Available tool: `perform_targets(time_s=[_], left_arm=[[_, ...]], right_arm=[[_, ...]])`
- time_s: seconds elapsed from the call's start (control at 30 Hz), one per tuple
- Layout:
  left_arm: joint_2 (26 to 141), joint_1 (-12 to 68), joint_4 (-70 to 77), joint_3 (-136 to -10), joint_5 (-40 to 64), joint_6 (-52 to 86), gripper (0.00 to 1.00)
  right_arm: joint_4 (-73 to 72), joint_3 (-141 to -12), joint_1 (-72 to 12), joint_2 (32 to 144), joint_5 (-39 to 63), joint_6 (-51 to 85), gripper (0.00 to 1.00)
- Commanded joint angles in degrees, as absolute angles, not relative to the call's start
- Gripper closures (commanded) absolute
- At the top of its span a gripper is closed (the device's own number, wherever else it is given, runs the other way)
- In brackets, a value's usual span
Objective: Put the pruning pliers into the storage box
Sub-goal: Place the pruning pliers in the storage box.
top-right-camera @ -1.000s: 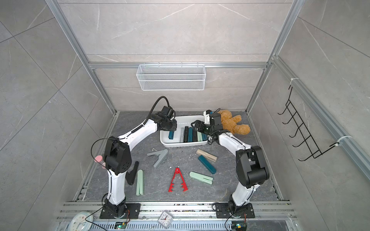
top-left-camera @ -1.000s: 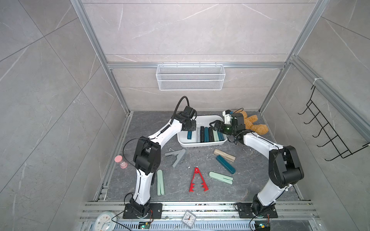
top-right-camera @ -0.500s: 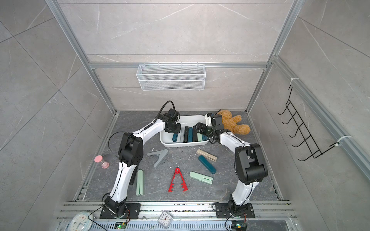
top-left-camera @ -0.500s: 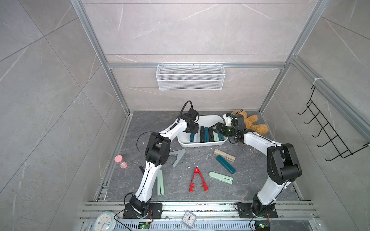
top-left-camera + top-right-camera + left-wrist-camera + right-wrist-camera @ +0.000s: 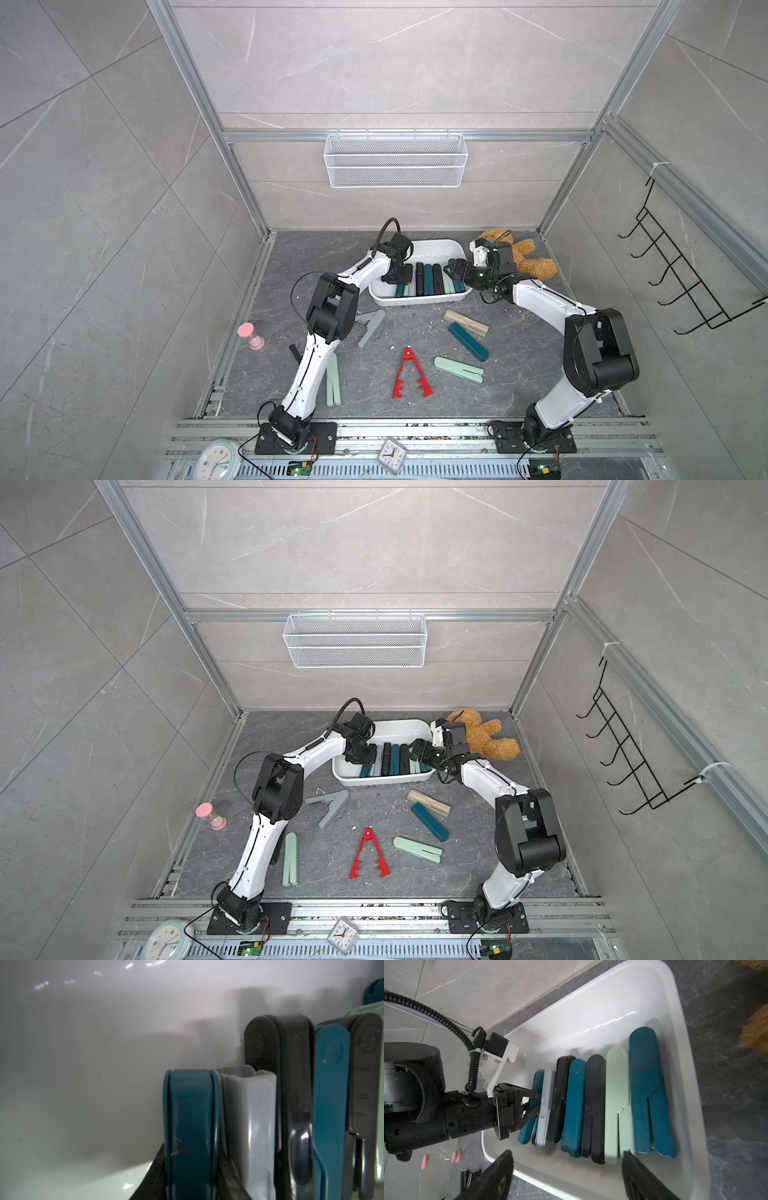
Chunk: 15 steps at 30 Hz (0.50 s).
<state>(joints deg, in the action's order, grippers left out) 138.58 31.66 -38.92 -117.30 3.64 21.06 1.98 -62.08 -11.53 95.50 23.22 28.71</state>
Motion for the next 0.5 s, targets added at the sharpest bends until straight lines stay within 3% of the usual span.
perform_targets(time_s=[0.0,0.17,0.47], left_arm=[[138.94,31.11,-40.82,-117.95,5.30,21.58,0.65],[136.78,31.11,-40.41,-115.89,5.11,21.52,0.54],[130.44,30.86,-39.70,-113.22,4.11,21.79,0.53]], right_arm=[[3.34,-60.46,-11.21,92.91,21.56,28.48,0.17],[3.46,-60.73,-11.20,92.68,21.24,28.83,0.17],[3.76,-63.60,-11.24,94.26,21.71,29.53,0.17]])
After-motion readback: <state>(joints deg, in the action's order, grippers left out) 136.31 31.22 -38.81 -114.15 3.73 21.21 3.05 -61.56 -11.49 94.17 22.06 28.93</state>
